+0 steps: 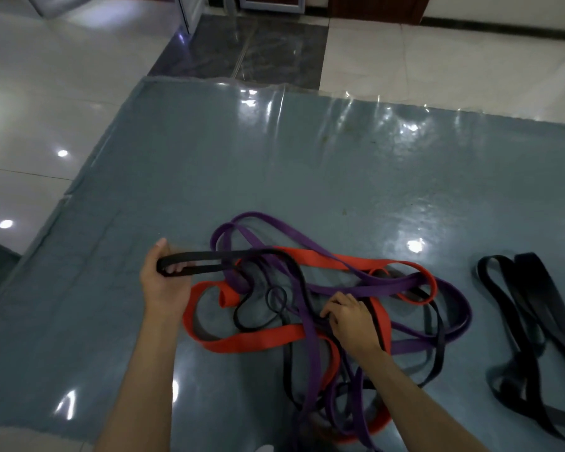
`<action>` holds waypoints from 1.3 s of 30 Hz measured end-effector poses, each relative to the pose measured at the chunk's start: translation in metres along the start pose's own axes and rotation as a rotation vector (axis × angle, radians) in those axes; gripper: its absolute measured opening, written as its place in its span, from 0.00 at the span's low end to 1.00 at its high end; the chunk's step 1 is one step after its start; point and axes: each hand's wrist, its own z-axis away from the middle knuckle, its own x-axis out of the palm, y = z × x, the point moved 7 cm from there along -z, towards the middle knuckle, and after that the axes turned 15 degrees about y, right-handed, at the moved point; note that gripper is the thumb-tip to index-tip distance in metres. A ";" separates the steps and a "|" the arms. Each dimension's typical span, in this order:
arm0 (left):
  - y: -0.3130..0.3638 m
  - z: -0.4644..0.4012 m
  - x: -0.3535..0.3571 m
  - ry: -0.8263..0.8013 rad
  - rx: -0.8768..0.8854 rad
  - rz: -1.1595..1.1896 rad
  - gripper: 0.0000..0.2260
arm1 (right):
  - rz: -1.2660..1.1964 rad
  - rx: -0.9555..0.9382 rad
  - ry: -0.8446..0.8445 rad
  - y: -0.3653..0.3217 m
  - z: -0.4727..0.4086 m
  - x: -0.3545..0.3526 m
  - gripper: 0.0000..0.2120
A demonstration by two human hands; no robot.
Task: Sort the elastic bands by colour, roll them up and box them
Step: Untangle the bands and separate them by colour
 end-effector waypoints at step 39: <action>-0.017 0.057 0.087 -0.307 0.296 -0.810 0.09 | -0.607 0.511 0.057 0.026 -0.013 -0.003 0.20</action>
